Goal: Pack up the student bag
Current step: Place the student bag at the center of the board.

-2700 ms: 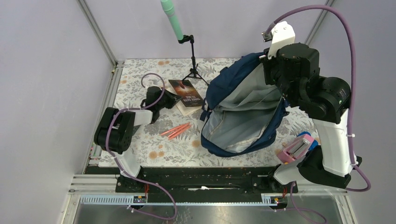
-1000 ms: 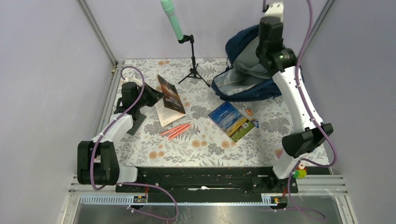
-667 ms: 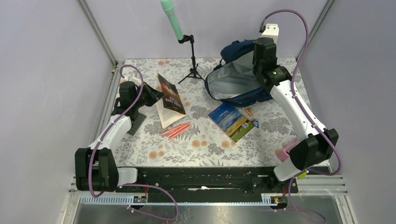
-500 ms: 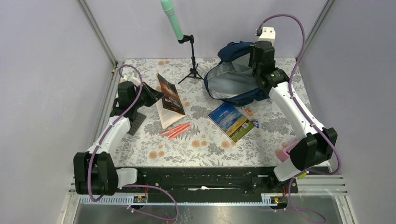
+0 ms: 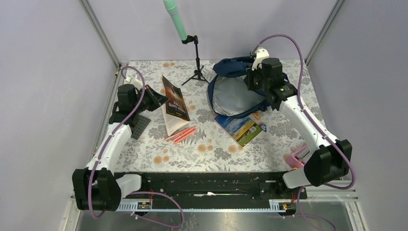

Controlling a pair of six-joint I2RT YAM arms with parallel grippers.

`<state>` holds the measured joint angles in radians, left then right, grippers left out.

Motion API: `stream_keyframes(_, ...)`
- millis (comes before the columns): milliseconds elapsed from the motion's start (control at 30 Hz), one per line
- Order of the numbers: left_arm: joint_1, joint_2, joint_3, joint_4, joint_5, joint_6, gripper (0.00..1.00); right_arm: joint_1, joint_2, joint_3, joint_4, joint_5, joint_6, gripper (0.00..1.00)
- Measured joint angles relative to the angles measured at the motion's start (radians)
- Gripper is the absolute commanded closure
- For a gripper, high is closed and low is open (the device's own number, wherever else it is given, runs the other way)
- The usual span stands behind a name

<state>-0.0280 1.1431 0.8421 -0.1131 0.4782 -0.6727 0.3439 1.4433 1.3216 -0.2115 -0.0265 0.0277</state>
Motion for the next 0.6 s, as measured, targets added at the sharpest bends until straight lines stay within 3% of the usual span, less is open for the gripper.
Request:
stream_keyframes(267, 0.0, -0.026, 0.001, -0.027, 0.044, 0.018, 1.0, 0.001, -0.126, -0.11, -0.048, -0.1, -0.014, 0.98)
stream_keyframes(500, 0.0, -0.071, 0.01, -0.051, 0.102, 0.055, 1.0, 0.007, -0.166, -0.193, -0.042, -0.128, 0.026, 0.32)
stream_keyframes(533, 0.0, -0.08, 0.014, -0.056, 0.115, 0.069, 1.0, 0.011, -0.169, -0.205, -0.042, -0.138, 0.034, 0.15)
stream_keyframes(600, 0.0, -0.106, 0.025, -0.072, 0.142, 0.098, 1.0, 0.016, -0.187, -0.233, -0.05, -0.153, 0.056, 0.02)
